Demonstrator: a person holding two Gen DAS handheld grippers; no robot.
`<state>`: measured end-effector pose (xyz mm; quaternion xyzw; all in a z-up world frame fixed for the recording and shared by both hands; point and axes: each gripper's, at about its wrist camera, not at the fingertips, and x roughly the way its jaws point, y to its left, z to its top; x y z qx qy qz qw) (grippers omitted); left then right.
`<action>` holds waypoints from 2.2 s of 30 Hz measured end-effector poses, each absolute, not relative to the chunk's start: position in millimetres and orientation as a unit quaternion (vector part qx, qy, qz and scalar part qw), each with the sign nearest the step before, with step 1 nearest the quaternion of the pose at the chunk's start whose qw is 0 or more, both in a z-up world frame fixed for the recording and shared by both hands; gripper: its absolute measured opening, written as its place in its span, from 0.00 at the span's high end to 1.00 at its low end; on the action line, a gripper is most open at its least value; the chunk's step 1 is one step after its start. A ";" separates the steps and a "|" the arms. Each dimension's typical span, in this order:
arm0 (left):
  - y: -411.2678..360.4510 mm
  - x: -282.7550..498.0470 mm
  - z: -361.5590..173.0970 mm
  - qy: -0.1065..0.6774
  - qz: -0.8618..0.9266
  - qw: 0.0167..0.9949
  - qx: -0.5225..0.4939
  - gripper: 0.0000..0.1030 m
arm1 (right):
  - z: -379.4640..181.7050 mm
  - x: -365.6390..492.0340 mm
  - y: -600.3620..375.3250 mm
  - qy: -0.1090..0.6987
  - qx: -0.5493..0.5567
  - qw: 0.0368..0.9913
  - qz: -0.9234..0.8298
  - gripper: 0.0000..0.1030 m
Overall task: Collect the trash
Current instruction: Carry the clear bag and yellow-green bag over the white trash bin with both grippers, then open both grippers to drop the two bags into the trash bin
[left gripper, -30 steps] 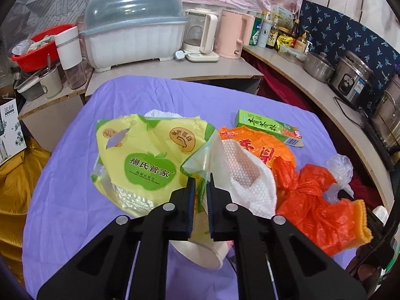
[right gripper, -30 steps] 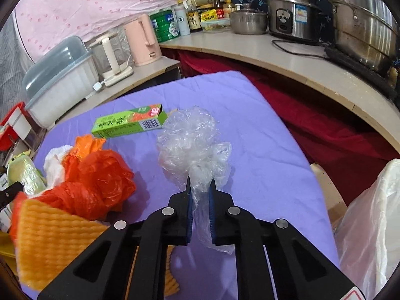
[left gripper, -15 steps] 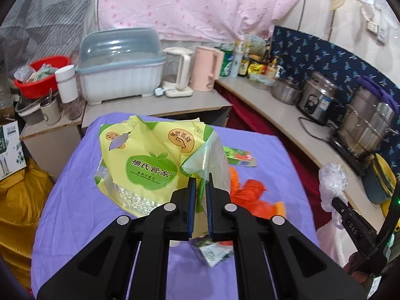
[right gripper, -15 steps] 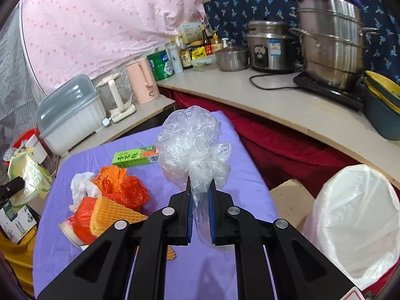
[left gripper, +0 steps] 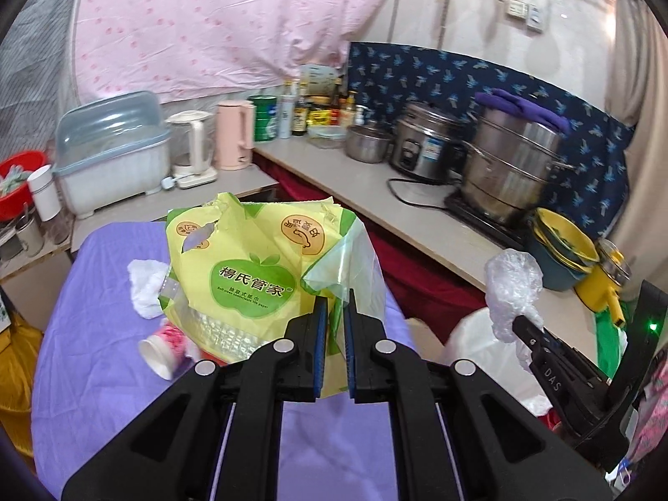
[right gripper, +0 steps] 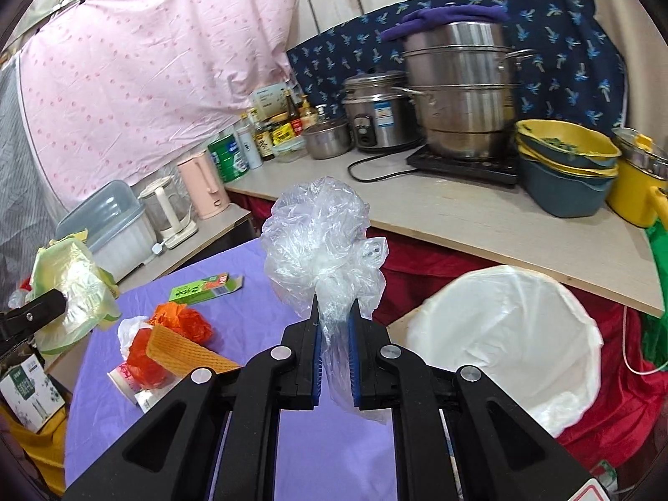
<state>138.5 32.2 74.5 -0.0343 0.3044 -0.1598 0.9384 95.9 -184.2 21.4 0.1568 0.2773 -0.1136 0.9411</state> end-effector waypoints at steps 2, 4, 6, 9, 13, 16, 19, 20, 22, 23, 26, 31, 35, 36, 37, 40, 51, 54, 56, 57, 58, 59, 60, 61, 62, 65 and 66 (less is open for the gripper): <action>14.5 129.1 75.8 0.303 -0.174 0.936 -0.026 0.93 | 23.3 80.3 -197.0 0.273 0.160 0.940 -0.125 0.90; -3.7 120.0 76.8 0.301 -0.190 0.934 -0.018 0.93 | 24.5 67.1 -209.2 0.270 0.164 0.939 -0.135 0.90; -20.0 112.4 76.3 0.300 -0.204 0.932 -0.010 0.93 | 24.5 54.3 -222.0 0.267 0.170 0.937 -0.146 0.90; -43.8 102.6 73.3 0.303 -0.222 0.927 0.001 0.93 | 22.0 38.3 -238.3 0.266 0.177 0.934 -0.162 0.90; -78.0 89.6 65.5 0.308 -0.248 0.918 0.018 0.93 | 14.9 20.2 -257.1 0.268 0.183 0.928 -0.182 0.90; -98.1 83.4 58.0 0.314 -0.267 0.910 0.030 0.93 | 8.4 6.8 -272.2 0.270 0.186 0.923 -0.200 0.90; -124.8 78.2 45.9 0.328 -0.294 0.897 0.047 0.92 | -1.9 -3.0 -288.0 0.275 0.194 0.917 -0.215 0.90; -131.2 76.9 42.6 0.332 -0.302 0.892 0.052 0.92 | -5.2 -6.1 -292.9 0.276 0.198 0.915 -0.220 0.90; -145.7 75.2 33.6 0.345 -0.321 0.880 0.059 0.92 | -12.8 -12.8 -302.5 0.280 0.204 0.909 -0.231 0.90; -154.8 74.7 28.4 0.352 -0.334 0.872 0.063 0.92 | -16.5 -16.4 -308.4 0.281 0.209 0.906 -0.236 0.90; -179.3 74.9 13.0 0.371 -0.363 0.852 0.069 0.91 | -24.1 -24.4 -322.1 0.284 0.218 0.900 -0.250 0.90; -211.2 80.2 -8.7 0.394 -0.396 0.826 0.071 0.91 | -33.7 -36.8 -343.0 0.286 0.229 0.889 -0.273 0.90; -228.8 89.9 -25.9 0.410 -0.417 0.809 0.065 0.89 | -41.7 -37.2 -353.4 0.292 0.233 0.884 -0.280 0.90; -231.1 93.6 -30.2 0.415 -0.421 0.804 0.060 0.89 | -44.7 -34.5 -354.9 0.295 0.233 0.883 -0.280 0.90; -232.9 98.7 -35.3 0.423 -0.430 0.796 0.053 0.86 | -46.5 -32.5 -355.8 0.298 0.233 0.883 -0.279 0.90; -233.7 114.9 -49.3 0.443 -0.436 0.782 0.036 0.71 | -54.2 -19.2 -356.7 0.307 0.232 0.882 -0.273 0.90; -196.5 165.9 -60.1 0.437 -0.336 0.834 0.006 0.56 | -70.2 34.5 -348.0 0.328 0.228 0.885 -0.241 0.82; -183.8 170.6 -54.2 0.421 -0.303 0.855 0.017 0.53 | -69.6 43.5 -342.4 0.325 0.225 0.887 -0.237 0.68; -174.9 172.4 -50.3 0.412 -0.287 0.865 0.018 0.45 | -68.4 46.2 -339.5 0.323 0.226 0.889 -0.233 0.61; -170.5 173.1 -48.5 0.408 -0.279 0.869 0.017 0.44 | -67.5 47.2 -337.1 0.321 0.224 0.890 -0.233 0.60; -166.2 173.4 -46.9 0.404 -0.271 0.874 0.017 0.42 | -66.1 48.1 -336.3 0.321 0.224 0.891 -0.232 0.60; -163.5 173.1 -45.7 0.401 -0.265 0.877 0.018 0.41 | -65.2 48.5 -334.5 0.320 0.224 0.891 -0.230 0.60; -160.9 172.5 -44.4 0.399 -0.261 0.879 0.020 0.41 | -64.5 49.0 -333.7 0.320 0.225 0.892 -0.229 0.60; -156.9 171.6 -42.9 0.396 -0.252 0.883 0.024 0.41 | -63.1 49.1 -331.4 0.319 0.225 0.892 -0.228 0.59; -155.1 170.7 -41.6 0.393 -0.249 0.885 0.026 0.40 | -61.7 49.0 -329.5 0.318 0.224 0.893 -0.227 0.58; -147.0 166.7 -36.2 0.384 -0.235 0.892 0.030 0.36 | -56.5 48.0 -321.2 0.313 0.222 0.896 -0.222 0.55; -143.0 165.5 -34.1 0.381 -0.231 0.895 0.030 0.36 | -54.4 48.2 -318.2 0.312 0.221 0.898 -0.220 0.55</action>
